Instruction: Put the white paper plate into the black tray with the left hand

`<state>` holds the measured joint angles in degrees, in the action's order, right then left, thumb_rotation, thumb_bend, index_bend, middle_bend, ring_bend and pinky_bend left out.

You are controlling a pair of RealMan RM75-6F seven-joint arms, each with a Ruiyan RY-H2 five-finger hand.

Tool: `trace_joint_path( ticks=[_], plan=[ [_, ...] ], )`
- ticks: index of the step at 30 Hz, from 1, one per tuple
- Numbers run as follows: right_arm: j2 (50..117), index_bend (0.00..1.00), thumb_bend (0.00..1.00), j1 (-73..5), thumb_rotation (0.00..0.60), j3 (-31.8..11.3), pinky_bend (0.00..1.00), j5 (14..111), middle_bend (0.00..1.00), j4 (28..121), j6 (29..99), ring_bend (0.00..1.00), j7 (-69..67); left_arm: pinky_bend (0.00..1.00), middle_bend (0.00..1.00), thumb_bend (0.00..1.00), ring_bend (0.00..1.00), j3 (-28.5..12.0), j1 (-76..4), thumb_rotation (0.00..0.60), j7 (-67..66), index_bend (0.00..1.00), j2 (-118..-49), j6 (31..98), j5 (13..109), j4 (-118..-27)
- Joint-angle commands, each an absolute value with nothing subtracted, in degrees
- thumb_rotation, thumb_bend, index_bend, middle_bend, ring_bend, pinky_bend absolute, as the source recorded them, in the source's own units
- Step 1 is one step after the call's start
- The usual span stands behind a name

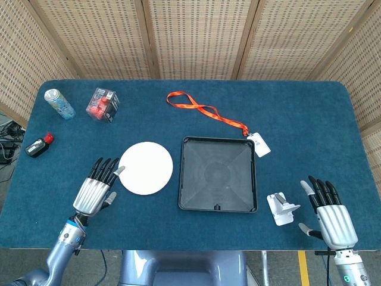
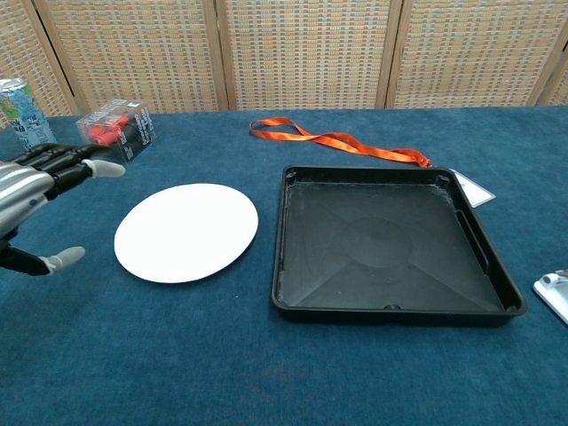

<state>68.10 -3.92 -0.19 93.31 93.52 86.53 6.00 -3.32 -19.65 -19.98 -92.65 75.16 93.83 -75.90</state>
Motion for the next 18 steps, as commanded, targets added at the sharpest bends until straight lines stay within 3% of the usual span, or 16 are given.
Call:
trace_joint_path(
  ticks=[1,18],
  plan=[
    [68.05,0.0,0.15,-3.9,0.6,-0.22,0.0,93.26,0.0,93.51,86.56,0.0,5.88,0.0,0.0,0.34,0.0,-2.8,-21.41,0.6,-20.03,0.11,-94.84,73.06,94.06,-73.29],
    [67.75,0.0,0.14,-3.86,0.6,-0.47,0.0,92.99,0.0,93.5,86.78,0.0,4.84,0.0,0.0,0.34,0.0,-1.89,-23.7,0.6,-17.62,0.23,-100.46,70.6,92.02,-65.47]
  ],
)
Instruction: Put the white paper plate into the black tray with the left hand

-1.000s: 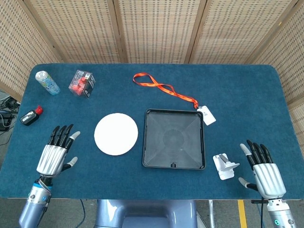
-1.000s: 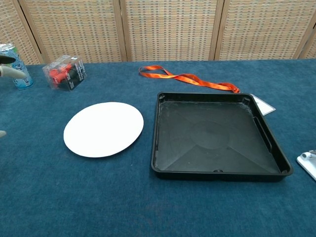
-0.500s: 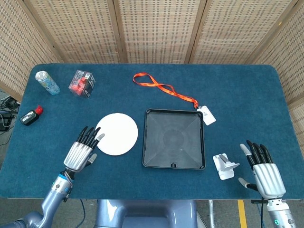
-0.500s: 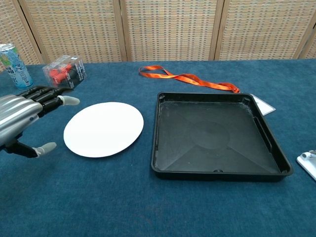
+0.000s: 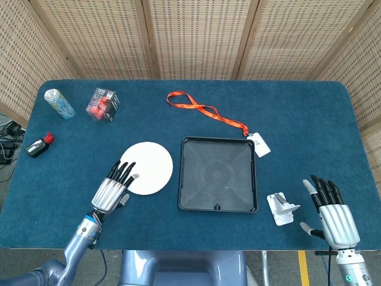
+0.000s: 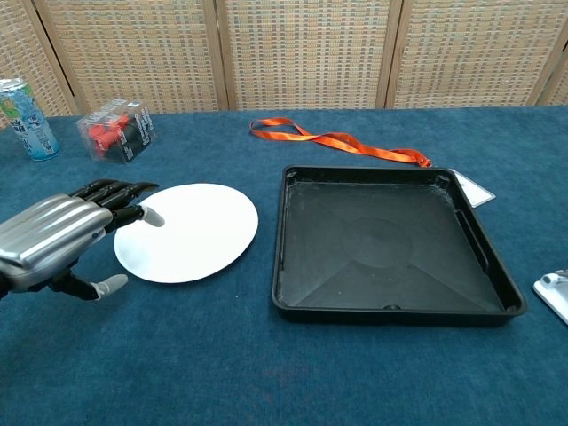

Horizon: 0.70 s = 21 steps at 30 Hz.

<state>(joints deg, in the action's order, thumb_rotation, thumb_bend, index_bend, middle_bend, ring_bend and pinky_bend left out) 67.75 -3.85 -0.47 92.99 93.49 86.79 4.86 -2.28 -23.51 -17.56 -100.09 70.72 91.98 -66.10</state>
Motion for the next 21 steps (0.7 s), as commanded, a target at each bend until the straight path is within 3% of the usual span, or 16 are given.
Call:
trace_joint_path(
  ticks=[1,21],
  plan=[
    [67.75,0.0,0.14,-3.85,0.6,-0.47,0.0,92.97,0.0,93.5,86.77,0.0,4.82,0.0,0.0,0.34,0.0,-1.76,-23.73,0.6,-17.61,0.23,-100.66,70.63,92.05,-65.18],
    [67.58,0.0,0.14,-3.81,0.6,-0.75,0.0,92.65,0.0,93.45,86.95,0.0,4.4,0.0,0.0,0.34,0.0,-1.97,-25.86,0.6,-16.68,0.25,-104.92,70.54,91.51,-59.77]
  ],
)
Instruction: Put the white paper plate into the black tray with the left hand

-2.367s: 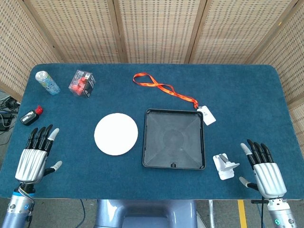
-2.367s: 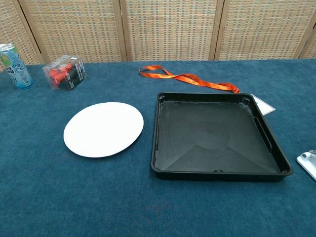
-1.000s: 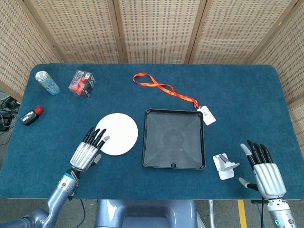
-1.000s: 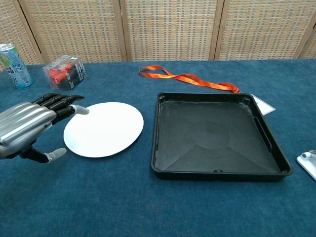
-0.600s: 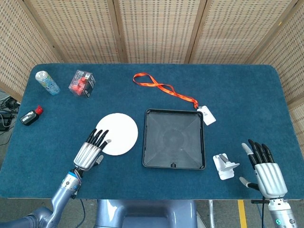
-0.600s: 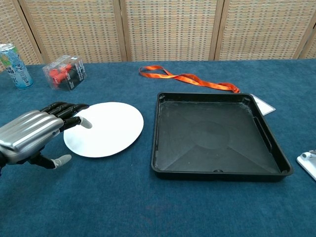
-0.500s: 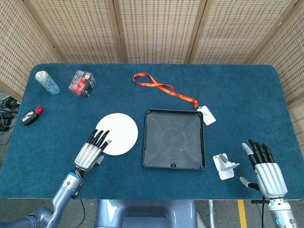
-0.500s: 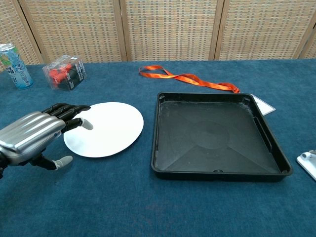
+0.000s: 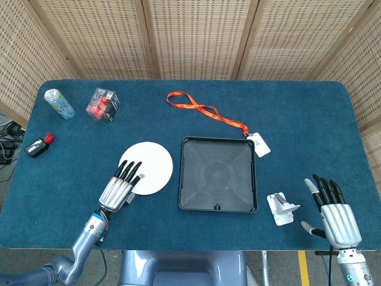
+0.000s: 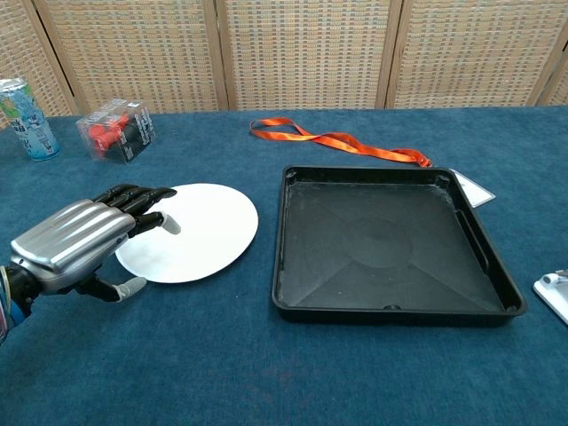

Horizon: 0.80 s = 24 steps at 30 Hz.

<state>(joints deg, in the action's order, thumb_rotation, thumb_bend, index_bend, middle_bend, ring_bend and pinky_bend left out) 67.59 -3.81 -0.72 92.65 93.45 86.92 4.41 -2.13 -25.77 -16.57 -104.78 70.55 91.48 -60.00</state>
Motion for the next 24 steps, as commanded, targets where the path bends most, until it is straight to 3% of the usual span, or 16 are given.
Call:
trace_joint_path(
  ticks=[1,17,24],
  plan=[
    [67.58,0.0,0.14,-3.79,0.6,-0.79,0.0,92.64,0.0,93.48,87.03,0.0,4.35,0.0,0.0,0.34,0.0,-1.84,-25.79,0.6,-16.56,0.25,-104.97,70.64,91.48,-59.85],
    [67.7,0.0,0.14,-3.79,0.6,-1.01,0.0,92.56,0.0,93.58,87.23,0.0,4.28,0.0,0.0,0.35,0.0,-2.29,-27.45,0.6,-17.21,0.27,-106.41,69.02,90.04,-57.58],
    [67.7,0.0,0.14,-3.79,0.6,-1.04,0.0,92.55,0.0,93.53,87.27,0.0,4.23,0.0,0.0,0.47,0.0,-2.69,-27.58,0.6,-16.9,0.33,-107.68,70.54,90.12,-56.73]
  ],
)
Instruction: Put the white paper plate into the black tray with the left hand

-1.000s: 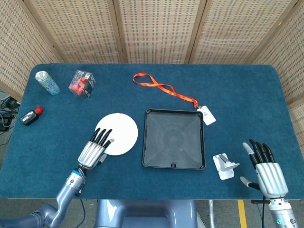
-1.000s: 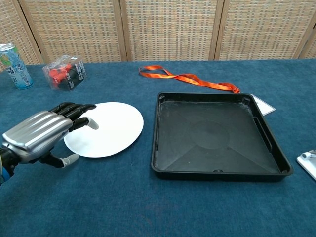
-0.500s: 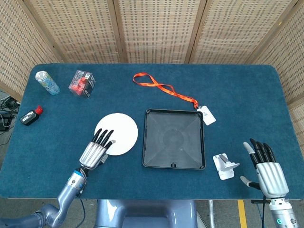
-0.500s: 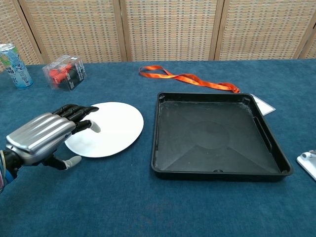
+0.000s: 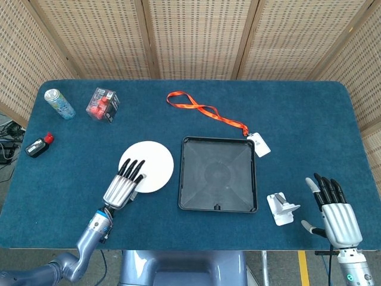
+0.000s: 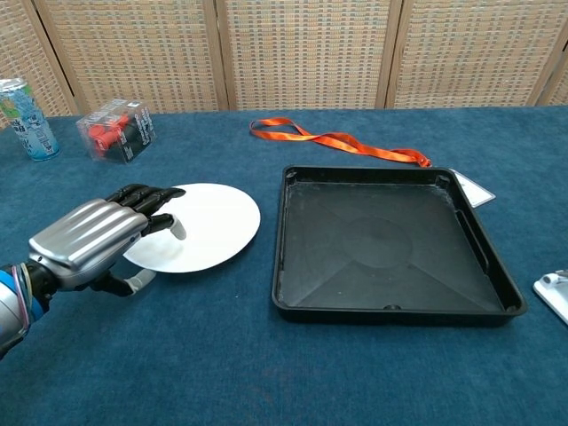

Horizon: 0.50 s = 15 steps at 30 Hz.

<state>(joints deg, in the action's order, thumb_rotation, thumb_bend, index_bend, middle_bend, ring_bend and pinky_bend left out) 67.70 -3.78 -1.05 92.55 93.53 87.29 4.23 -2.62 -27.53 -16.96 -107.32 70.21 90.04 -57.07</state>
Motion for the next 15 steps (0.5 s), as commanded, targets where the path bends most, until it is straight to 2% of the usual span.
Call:
trace_joint_path(
  ticks=[1,6,11,15],
  plan=[
    [67.72,0.0,0.14,-3.81,0.6,-1.04,0.0,92.53,0.0,93.52,87.21,0.0,4.23,0.0,0.0,0.47,0.0,-2.68,-27.62,0.6,-16.97,0.34,-107.92,70.67,90.15,-56.44],
    [67.7,0.0,0.14,-3.8,0.6,-1.0,0.0,92.67,0.0,93.6,87.29,0.0,4.29,0.0,0.0,0.47,0.0,-2.69,-27.81,0.6,-17.17,0.42,-108.95,70.38,89.75,-54.94],
    [67.73,0.0,0.14,-3.8,0.6,-1.03,0.0,92.79,0.0,93.61,87.4,0.0,4.28,0.0,0.0,0.48,0.0,-3.53,-27.71,0.6,-16.57,0.62,-110.81,72.87,89.73,-52.23],
    [67.83,0.0,0.14,-3.79,0.6,-1.04,0.0,92.89,0.0,93.52,87.52,0.0,4.24,0.0,0.0,0.48,0.0,-3.75,-27.51,0.6,-15.51,0.7,-111.82,74.9,90.12,-50.76]
  ],
)
